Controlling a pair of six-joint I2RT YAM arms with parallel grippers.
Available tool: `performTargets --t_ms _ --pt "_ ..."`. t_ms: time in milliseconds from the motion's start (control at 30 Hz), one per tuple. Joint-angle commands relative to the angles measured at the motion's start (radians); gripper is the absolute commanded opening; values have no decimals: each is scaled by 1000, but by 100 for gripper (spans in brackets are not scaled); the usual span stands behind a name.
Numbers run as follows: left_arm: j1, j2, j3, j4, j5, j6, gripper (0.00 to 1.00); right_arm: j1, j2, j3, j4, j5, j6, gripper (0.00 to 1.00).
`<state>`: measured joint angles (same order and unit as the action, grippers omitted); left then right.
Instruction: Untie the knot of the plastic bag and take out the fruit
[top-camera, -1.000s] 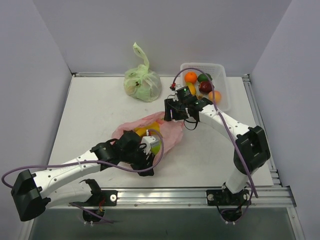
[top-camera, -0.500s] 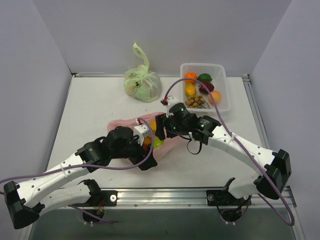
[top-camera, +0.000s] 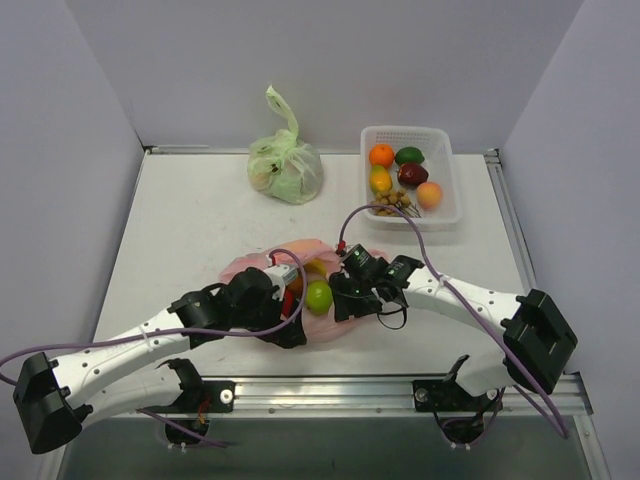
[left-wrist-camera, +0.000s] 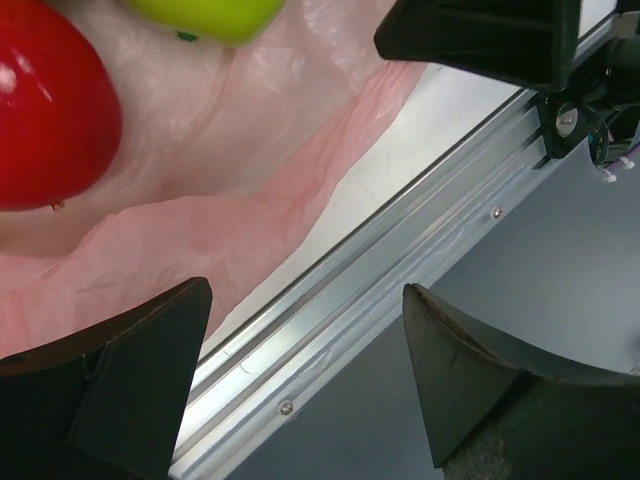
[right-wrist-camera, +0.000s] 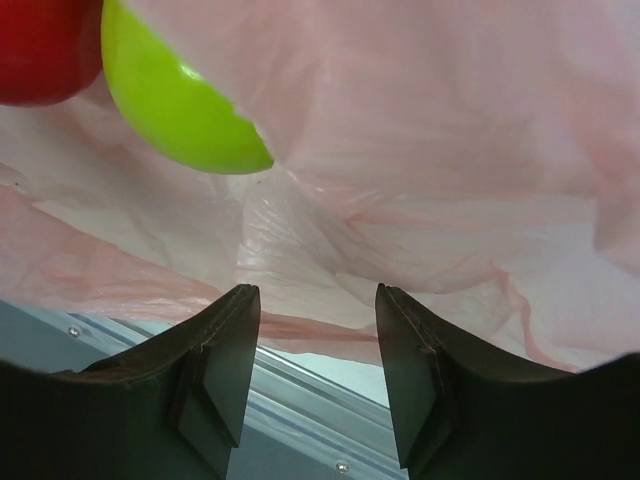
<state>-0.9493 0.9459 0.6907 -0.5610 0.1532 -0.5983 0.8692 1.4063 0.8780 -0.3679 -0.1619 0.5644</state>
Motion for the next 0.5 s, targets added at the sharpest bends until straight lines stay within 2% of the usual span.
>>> performTargets --t_ms 0,100,233,267,300,467 --pt "0 -10 27 -3 -6 -61 88 -3 -1 56 -49 -5 0 50" --pt "0 -31 78 -22 -6 -55 88 22 -29 122 -85 45 -37 54" --pt "0 -64 235 -46 -72 -37 90 56 -64 213 -112 106 -83 66" --pt "1 -70 262 -63 -128 -29 90 62 -64 248 -118 120 -90 70" --pt "4 -78 289 -74 -145 -20 90 68 -64 263 -120 128 -112 78" --pt "66 -88 459 -167 -375 49 98 74 -14 352 -121 142 -179 89"
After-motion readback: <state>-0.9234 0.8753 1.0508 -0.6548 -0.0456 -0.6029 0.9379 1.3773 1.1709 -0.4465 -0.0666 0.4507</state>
